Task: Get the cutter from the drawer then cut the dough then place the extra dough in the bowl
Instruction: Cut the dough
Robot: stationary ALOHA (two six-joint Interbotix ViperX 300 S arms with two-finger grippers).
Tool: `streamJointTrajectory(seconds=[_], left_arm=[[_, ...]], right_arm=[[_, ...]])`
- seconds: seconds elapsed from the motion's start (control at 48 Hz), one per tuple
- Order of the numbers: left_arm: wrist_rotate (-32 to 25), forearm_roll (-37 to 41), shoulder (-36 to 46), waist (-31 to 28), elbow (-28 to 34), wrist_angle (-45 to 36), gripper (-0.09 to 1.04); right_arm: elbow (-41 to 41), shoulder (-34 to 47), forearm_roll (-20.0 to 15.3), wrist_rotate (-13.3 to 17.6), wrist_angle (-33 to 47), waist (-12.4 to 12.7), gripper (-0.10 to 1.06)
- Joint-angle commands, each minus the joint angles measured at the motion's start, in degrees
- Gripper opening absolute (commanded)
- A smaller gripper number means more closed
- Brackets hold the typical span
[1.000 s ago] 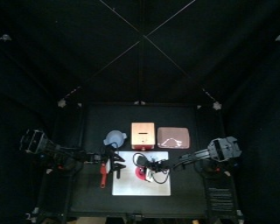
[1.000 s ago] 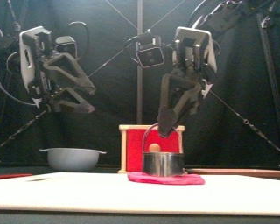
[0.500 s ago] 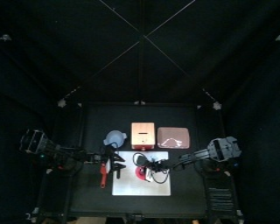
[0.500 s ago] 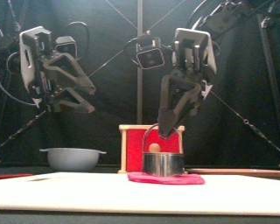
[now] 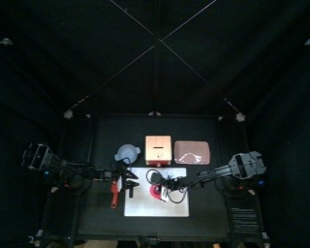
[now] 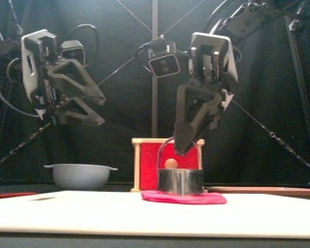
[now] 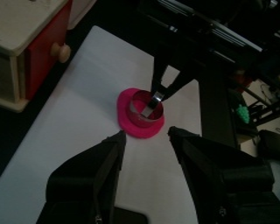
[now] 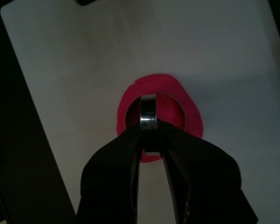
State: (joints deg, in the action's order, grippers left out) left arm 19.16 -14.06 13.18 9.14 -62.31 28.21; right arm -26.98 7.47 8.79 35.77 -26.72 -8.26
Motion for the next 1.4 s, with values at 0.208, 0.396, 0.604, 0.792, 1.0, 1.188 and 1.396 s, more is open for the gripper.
streamJointTrajectory(seconds=[0.208,0.396,0.604,0.792,1.0,1.188,1.396], left_arm=[[0.0,0.0,0.26,0.18,0.44,0.53,0.83],[0.09,0.0,0.26,0.18,0.44,0.53,0.83],[0.09,0.0,0.26,0.18,0.35,0.53,0.83],[0.09,0.0,0.26,0.18,0.44,0.53,0.83],[0.0,-0.79,0.26,0.18,0.44,0.53,0.83],[0.0,-0.88,0.26,0.18,0.35,0.53,0.83],[0.0,-0.88,0.26,0.18,0.35,0.53,0.83]], right_arm=[[0.0,-0.79,1.14,0.0,-0.26,0.88,0.75],[0.35,-2.11,2.02,0.18,-0.18,0.88,0.77],[0.26,-3.96,2.72,0.18,-0.26,0.79,0.77],[0.35,-5.1,3.43,0.09,-0.53,0.35,0.77],[0.7,-5.19,3.52,0.09,-0.53,-0.62,0.77],[0.7,-5.27,3.43,0.09,-0.53,-1.23,0.77],[1.14,-5.62,3.16,0.26,-0.53,-2.11,0.77]])
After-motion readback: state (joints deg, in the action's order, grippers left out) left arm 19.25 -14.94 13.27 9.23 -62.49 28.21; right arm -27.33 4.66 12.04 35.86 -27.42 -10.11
